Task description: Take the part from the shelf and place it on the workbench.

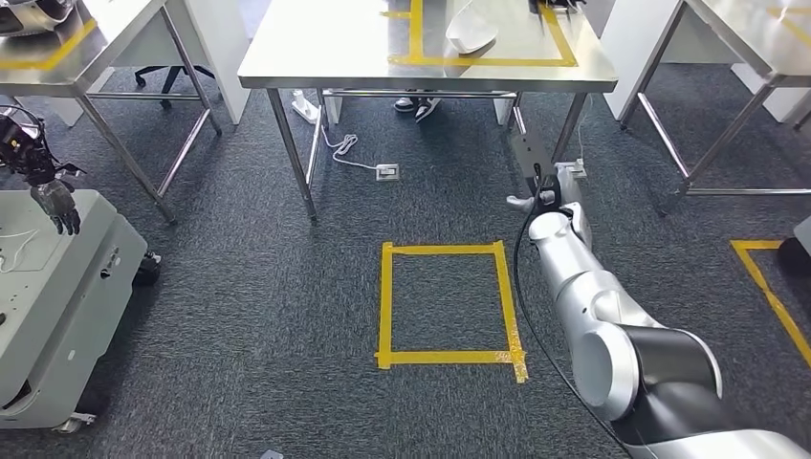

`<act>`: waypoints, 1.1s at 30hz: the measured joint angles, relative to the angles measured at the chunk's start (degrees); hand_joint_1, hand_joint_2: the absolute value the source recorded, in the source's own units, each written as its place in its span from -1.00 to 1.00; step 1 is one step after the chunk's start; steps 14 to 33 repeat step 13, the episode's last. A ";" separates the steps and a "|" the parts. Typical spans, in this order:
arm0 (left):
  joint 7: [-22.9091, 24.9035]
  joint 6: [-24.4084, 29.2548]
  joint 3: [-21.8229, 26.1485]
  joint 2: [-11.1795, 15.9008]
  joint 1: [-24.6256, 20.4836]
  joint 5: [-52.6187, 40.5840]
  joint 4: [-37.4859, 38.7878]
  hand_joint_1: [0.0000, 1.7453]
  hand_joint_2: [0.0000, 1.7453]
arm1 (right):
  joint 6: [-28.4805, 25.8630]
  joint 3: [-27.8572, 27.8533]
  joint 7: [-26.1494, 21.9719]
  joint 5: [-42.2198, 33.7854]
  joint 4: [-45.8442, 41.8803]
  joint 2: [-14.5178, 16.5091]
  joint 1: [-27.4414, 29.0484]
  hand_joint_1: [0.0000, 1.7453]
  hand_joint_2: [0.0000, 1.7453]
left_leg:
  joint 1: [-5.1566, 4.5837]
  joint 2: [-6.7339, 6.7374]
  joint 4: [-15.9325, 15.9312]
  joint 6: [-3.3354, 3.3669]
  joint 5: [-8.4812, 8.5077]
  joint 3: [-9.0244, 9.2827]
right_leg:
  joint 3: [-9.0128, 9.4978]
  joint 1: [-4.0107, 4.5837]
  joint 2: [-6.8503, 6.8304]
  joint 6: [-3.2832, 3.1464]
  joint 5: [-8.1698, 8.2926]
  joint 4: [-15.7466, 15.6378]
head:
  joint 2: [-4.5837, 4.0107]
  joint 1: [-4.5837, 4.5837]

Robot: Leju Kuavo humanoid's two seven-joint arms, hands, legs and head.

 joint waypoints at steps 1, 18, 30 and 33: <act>0.01 0.00 0.00 0.02 0.15 0.00 0.01 -1.00 -1.00 | -0.13 -0.25 -0.07 -0.17 0.01 -0.02 0.80 -1.00 1.00 | -0.03 0.02 -0.15 0.34 0.07 0.00 | -0.04 0.01 0.02 -0.10 0.14 -0.04 | 0.00 -0.05; 0.25 0.00 0.40 0.12 1.26 0.17 0.03 -1.00 -1.00 | -2.03 -2.82 0.83 -1.03 0.61 -0.11 8.96 -1.00 1.00 | 0.11 -0.02 -1.32 -1.53 1.68 0.01 | -0.75 0.18 0.02 -1.00 0.69 0.10 | 0.00 -0.10; 0.25 0.00 0.40 0.12 1.26 0.17 0.03 -1.00 -1.00 | -2.03 -2.82 0.83 -1.03 0.61 -0.11 8.96 -1.00 1.00 | 0.11 -0.02 -1.32 -1.53 1.68 0.01 | -0.75 0.18 0.02 -1.00 0.69 0.10 | 0.00 -0.10; 0.25 0.00 0.40 0.12 1.26 0.17 0.03 -1.00 -1.00 | -2.03 -2.82 0.83 -1.03 0.61 -0.11 8.96 -1.00 1.00 | 0.11 -0.02 -1.32 -1.53 1.68 0.01 | -0.75 0.18 0.02 -1.00 0.69 0.10 | 0.00 -0.10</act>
